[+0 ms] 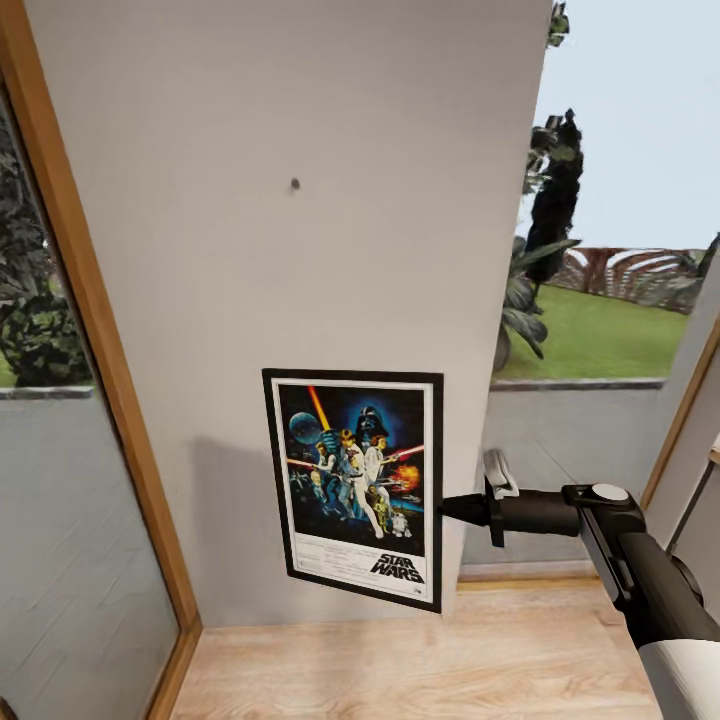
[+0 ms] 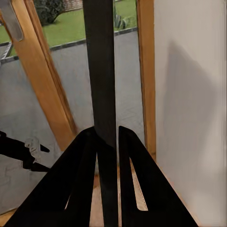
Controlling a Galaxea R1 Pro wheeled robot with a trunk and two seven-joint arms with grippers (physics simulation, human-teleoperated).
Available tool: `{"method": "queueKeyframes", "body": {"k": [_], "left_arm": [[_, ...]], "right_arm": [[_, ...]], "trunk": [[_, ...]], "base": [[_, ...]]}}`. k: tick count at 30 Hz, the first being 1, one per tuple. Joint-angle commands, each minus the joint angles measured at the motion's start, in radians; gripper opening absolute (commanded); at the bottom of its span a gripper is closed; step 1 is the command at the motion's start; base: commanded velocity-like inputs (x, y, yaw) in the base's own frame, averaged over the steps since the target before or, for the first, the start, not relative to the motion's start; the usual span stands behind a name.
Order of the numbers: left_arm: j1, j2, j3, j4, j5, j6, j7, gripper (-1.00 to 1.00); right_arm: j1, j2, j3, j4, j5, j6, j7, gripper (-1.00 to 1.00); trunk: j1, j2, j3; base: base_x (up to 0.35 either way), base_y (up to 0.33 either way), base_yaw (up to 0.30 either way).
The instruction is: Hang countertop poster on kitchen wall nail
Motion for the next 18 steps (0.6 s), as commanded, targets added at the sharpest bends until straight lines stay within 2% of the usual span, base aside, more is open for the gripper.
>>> {"method": "queueKeyframes", "body": {"k": [1, 3, 6, 7, 8, 9, 10, 11, 18], "left_arm": [[0.0, 0.0, 0.004, -0.001, 0.0, -0.001, -0.007, 1.0], [0.0, 0.0, 0.004, 0.0, 0.0, -0.001, -0.007, 1.0], [0.0, 0.0, 0.004, -0.001, 0.0, -0.002, -0.007, 1.0], [-0.001, -0.002, 0.006, 0.064, 0.002, -0.007, -0.009, 1.0], [0.0, -0.002, 0.006, 0.075, 0.002, -0.007, -0.009, 1.0], [0.0, -0.001, 0.007, 0.114, 0.002, -0.018, -0.011, 1.0], [-0.001, -0.001, 0.007, 0.117, 0.002, -0.031, -0.011, 1.0], [-0.001, -0.001, 0.007, 0.122, 0.001, -0.055, -0.011, 1.0], [0.0, 0.0, 0.007, 0.124, 0.0, -0.063, -0.01, 1.0]], "right_arm": [[0.0, 0.0, 0.0, 0.0, -0.002, 0.014, 0.006, -1.0], [0.0, 0.0, 0.0, 0.0, -0.002, 0.014, 0.006, -1.0], [0.0, 0.0, 0.0, 0.0, -0.002, 0.013, 0.006, -1.0], [0.0, 0.001, 0.0, -0.005, -0.007, 0.017, 0.008, -1.0], [0.0, 0.001, 0.0, -0.007, -0.01, 0.017, 0.008, -1.0], [0.0, 0.004, 0.0, -0.013, -0.093, 0.024, 0.007, -1.0], [-0.001, 0.004, 0.0, -0.014, -0.123, 0.025, 0.007, -1.0], [-0.011, 0.005, 0.0, -0.015, -0.185, 0.034, 0.006, -1.0], [-0.07, 0.029, 0.004, -0.068, -0.205, 0.162, 0.005, -1.0]], "trunk": [[0.001, 0.0, 0.0], [0.001, 0.0, 0.0], [0.001, 0.0, 0.0], [0.001, 0.0, 0.0], [0.001, 0.0, 0.0], [0.001, 0.0, 0.0], [0.001, 0.0, 0.0], [0.001, 0.0, 0.0], [0.001, 0.0, 0.0]], "base": [[0.339, 0.006, 0.0], [0.339, 0.003, 0.0], [0.096, 0.0, 0.0], [0.005, 0.0, 0.0], [0.004, 0.0, 0.0], [0.0, 0.0, 0.0], [0.0, 0.0, 0.0], [0.0, 0.0, 0.0], [0.0, 0.0, 0.0]]}}
